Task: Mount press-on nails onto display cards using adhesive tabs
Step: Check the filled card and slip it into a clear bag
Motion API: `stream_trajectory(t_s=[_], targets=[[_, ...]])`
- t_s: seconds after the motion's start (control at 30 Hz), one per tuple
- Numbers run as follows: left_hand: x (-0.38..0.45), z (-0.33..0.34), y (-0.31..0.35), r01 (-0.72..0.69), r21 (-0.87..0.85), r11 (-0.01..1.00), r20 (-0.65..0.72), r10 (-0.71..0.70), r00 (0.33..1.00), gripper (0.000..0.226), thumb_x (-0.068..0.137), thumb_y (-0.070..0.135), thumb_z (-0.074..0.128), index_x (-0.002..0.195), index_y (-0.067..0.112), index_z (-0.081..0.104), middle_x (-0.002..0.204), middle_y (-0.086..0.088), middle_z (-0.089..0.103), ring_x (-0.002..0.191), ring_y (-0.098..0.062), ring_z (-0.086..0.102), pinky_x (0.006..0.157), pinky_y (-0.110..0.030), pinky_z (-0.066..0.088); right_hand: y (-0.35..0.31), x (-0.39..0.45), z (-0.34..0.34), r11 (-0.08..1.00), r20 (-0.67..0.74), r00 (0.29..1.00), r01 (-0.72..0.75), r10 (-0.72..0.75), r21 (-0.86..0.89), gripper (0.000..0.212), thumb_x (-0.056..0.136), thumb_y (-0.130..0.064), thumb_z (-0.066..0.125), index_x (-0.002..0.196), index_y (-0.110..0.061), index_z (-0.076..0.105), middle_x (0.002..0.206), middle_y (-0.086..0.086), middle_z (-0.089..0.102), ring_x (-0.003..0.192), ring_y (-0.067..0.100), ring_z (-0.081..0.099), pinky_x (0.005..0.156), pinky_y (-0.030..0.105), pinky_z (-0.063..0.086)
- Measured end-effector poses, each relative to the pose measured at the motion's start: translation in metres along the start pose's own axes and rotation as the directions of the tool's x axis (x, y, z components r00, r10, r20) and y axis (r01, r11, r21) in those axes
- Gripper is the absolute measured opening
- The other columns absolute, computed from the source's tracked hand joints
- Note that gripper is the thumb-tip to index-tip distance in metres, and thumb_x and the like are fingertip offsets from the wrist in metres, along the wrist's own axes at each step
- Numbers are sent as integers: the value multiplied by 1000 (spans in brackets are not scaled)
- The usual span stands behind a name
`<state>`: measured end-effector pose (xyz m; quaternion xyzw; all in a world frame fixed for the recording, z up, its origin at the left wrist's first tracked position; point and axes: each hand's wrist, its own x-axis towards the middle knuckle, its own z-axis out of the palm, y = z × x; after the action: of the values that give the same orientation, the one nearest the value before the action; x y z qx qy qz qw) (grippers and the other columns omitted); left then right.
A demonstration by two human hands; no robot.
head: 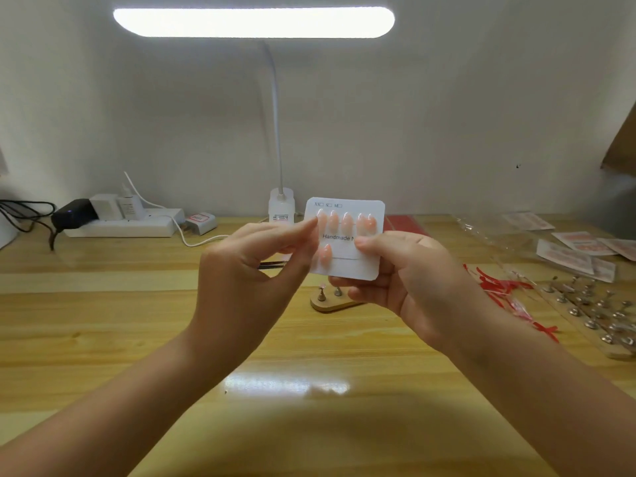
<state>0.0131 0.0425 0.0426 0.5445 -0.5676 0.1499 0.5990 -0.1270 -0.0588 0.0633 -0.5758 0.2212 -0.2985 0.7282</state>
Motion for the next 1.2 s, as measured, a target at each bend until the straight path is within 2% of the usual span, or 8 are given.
stream_trajectory(t_s=[0.1,0.23,0.4,0.53,0.67,0.83,1.03,1.2], targets=[[-1,0,1,-57,50,997,27,56,998,31,85,26,69,114,16,65,95,6,72,86,-9,69,76,-29,57,-1,-1,0,1000,-10,1000,18,-18,-8,15,94,-7,54,95,2,66,81,17,73,70,28,71,51,26,53],[-1,0,2,26,32,999,20,-27,999,33,82,18,73,113,17,62,91,10,70,83,-4,70,79,-21,56,-1,-2,1,1000,-17,1000,20,-20,-8,15,94,-7,54,95,2,66,81,16,73,69,27,71,52,26,53],[-2,-1,3,-55,110,992,30,52,998,14,83,20,74,96,15,72,84,7,71,77,-6,67,70,-28,56,-1,-4,2,1000,-22,1000,20,-20,-16,15,94,-7,54,96,2,66,87,18,74,72,27,72,53,26,54],[-2,-2,-2,-254,210,944,101,238,966,15,85,20,70,90,7,75,80,-3,69,71,-20,64,62,-37,54,-1,-6,4,999,-14,1000,24,-25,-32,15,94,-7,55,95,3,66,87,20,73,73,28,72,54,27,55],[-3,-1,-6,-356,283,891,104,340,935,13,84,18,73,87,6,76,75,-4,65,65,-25,59,57,-41,48,0,-8,5,999,-11,999,34,-34,-40,14,93,-8,57,93,2,67,85,19,74,73,28,73,54,26,54],[-3,-1,-11,-392,322,862,106,379,919,14,85,21,71,87,8,77,76,-3,66,64,-24,56,58,-39,44,0,-8,7,998,-2,999,43,-43,-44,14,93,-8,57,90,1,67,82,18,73,73,29,73,53,27,55],[-5,0,-12,-365,343,866,118,345,931,14,84,23,73,87,11,78,70,-3,60,60,-24,52,55,-41,43,1,-7,6,998,-12,999,44,-44,-34,14,93,-7,57,88,0,68,82,18,73,71,28,72,52,26,54],[-5,-1,-11,-436,420,796,127,425,896,13,85,23,73,86,12,79,66,-5,57,58,-22,47,53,-39,43,2,-6,6,998,-5,999,54,-54,-37,13,92,-7,58,88,0,68,81,17,73,70,26,72,52,25,53]])
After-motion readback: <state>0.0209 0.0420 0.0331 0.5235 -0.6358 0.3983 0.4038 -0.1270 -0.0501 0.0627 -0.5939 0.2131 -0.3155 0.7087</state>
